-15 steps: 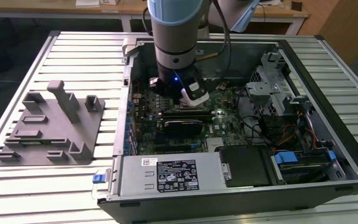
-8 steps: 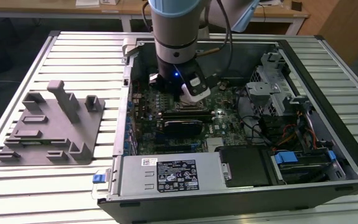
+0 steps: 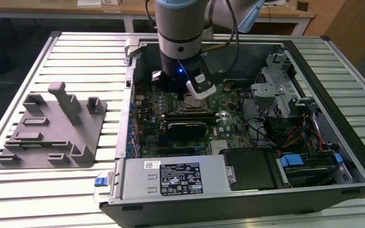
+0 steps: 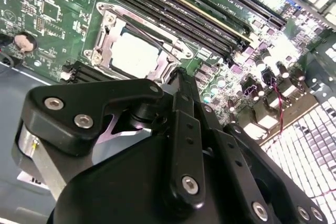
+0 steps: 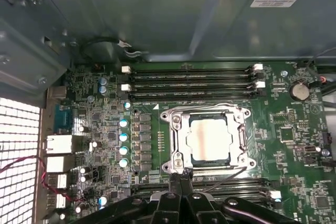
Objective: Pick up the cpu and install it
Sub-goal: 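Install the second cpu locking lever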
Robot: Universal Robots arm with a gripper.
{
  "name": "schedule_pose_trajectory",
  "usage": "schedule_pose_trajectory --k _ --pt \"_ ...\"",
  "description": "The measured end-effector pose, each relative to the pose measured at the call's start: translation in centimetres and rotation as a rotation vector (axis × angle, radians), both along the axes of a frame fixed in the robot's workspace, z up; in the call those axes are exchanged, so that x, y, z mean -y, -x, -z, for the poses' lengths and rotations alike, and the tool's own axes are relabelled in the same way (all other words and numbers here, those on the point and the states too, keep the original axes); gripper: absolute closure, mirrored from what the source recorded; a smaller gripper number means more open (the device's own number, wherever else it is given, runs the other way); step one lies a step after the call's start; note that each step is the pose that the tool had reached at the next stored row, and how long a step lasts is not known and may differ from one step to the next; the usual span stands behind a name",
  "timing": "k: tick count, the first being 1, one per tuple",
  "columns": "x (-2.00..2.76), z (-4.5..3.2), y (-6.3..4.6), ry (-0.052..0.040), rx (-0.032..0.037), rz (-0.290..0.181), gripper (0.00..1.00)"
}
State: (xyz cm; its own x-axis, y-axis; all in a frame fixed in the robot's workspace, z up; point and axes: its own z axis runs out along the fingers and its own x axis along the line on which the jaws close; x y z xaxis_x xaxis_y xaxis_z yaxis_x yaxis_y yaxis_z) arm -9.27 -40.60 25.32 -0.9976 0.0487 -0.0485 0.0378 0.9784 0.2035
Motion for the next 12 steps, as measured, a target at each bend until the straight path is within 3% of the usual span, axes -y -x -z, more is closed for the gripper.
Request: schedule_pose_trajectory --k 12 --pt "0.0 0.19 -1.8 0.004 -0.0074 0.01 0.89"
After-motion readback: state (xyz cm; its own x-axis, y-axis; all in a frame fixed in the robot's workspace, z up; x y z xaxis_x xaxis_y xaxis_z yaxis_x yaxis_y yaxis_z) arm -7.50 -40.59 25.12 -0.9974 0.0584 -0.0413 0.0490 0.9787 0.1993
